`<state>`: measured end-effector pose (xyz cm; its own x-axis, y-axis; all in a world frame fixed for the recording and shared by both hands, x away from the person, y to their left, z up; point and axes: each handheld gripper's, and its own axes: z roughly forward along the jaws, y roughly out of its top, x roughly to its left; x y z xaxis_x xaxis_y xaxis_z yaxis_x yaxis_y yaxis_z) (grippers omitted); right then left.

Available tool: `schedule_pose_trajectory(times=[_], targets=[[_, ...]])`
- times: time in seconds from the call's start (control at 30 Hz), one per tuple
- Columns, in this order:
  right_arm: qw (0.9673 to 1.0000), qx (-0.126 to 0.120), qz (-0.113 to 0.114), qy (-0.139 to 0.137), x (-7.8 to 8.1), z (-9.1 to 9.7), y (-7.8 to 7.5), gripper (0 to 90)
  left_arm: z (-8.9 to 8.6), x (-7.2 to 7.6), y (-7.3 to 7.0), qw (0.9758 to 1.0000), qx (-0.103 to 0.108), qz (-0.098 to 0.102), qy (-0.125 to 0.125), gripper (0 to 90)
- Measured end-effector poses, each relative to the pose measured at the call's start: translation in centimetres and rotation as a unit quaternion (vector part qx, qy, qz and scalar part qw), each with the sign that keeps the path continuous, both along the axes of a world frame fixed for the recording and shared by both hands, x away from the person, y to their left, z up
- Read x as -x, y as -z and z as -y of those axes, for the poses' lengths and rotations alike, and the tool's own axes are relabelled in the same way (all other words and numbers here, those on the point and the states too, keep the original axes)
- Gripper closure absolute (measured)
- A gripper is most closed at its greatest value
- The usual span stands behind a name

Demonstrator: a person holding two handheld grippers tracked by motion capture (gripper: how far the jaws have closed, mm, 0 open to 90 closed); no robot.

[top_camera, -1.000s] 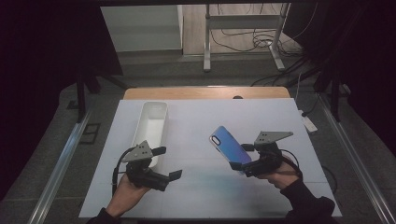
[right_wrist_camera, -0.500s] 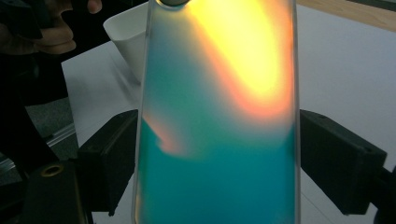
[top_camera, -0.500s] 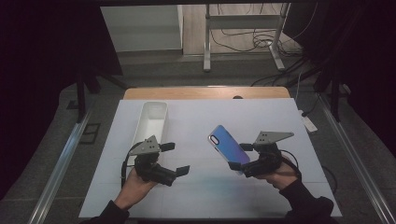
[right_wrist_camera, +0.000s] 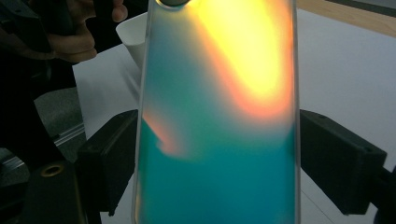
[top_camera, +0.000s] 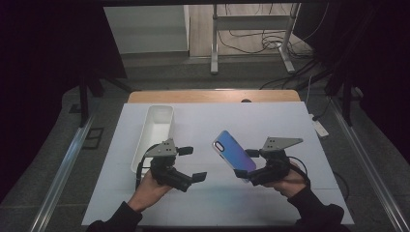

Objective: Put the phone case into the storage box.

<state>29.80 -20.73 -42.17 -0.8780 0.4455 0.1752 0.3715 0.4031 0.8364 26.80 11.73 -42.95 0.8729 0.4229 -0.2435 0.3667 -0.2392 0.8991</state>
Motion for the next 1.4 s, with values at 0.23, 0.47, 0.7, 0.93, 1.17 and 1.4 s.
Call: schedule_pose_trajectory(times=[0.23, 0.47, 0.7, 0.93, 1.17, 1.4], targets=[[0.9999, -0.006, 0.004, -0.007, 0.2, -0.2, -0.1, 16.9, 0.7, -0.4, -0.1, 0.9998, 0.007, -0.001, 0.017, 0.0], [0.9998, -0.01, 0.005, -0.015, 0.4, -0.4, -0.3, 16.9, 1.6, -0.9, -0.3, 0.9994, 0.01, 0.0, 0.033, 0.0], [0.9998, -0.011, 0.006, -0.016, 0.5, -0.6, -0.3, 16.9, 2.2, -1.3, -0.4, 0.9989, 0.014, 0.0, 0.044, 0.0], [0.9997, -0.013, 0.004, -0.021, 0.6, -0.7, -0.3, 16.9, 2.8, -1.8, -0.5, 0.9979, 0.019, -0.004, 0.062, 0.0], [0.9996, -0.016, 0.005, -0.022, 0.7, -0.8, -0.4, 16.9, 3.0, -2.1, -0.6, 0.9972, 0.024, -0.004, 0.07, 5.0], [0.9996, -0.017, 0.005, -0.023, 0.7, -0.7, -0.4, 16.9, 2.8, -2.1, -0.5, 0.9957, 0.033, -0.006, 0.086, 25.8]])
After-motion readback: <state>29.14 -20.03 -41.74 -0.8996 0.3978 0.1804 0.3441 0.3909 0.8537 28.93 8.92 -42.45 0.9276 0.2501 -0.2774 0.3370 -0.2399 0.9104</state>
